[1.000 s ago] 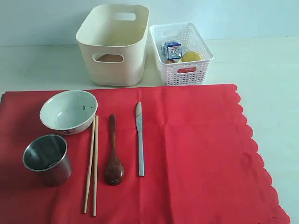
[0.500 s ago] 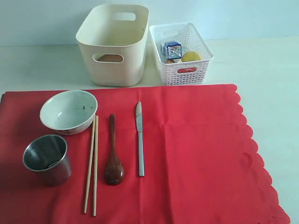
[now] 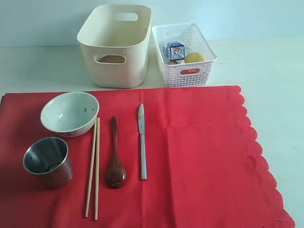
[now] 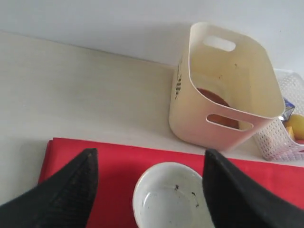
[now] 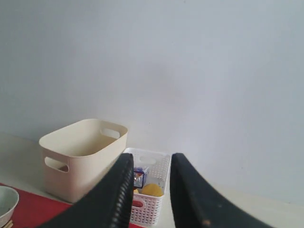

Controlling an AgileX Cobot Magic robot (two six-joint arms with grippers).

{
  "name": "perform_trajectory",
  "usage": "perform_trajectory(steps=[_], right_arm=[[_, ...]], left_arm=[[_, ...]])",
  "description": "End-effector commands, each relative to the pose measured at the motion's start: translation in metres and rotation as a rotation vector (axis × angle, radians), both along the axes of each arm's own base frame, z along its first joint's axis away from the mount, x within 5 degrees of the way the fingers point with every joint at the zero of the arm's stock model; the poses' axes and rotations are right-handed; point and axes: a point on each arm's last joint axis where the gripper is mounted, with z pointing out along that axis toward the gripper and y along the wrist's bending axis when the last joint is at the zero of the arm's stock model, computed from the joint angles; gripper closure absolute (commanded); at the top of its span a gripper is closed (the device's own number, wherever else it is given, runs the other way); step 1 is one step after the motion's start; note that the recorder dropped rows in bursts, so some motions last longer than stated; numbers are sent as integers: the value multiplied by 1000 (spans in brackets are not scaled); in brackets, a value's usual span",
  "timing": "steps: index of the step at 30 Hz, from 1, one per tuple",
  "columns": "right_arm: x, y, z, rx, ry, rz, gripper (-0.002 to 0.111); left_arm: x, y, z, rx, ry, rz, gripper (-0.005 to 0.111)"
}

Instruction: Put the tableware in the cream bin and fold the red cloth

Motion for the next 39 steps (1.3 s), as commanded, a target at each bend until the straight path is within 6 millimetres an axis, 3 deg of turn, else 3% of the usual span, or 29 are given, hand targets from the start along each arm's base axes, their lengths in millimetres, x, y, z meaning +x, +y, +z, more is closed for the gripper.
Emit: perform_trajectory(steps=[1,21,24,36,39], right_arm=[[-11,-4,1,17,-59,-55,81],[-22,-7,2,29,-121,-201,81],[-31,-7,2,34,-162,-200,81],[-32,-7,3,36,-168,-200,81],[-32,-7,3,36,-168,-200,81]], left_arm=[[12,-5,-15,-38,105,-3,45],[63,-12,-98,23,551,-39,45],[74,-14,-106,30,587,-44,45],[114,-28,-146,-59,696,-101,45],[126,-29,-164,-61,729,-96,45]])
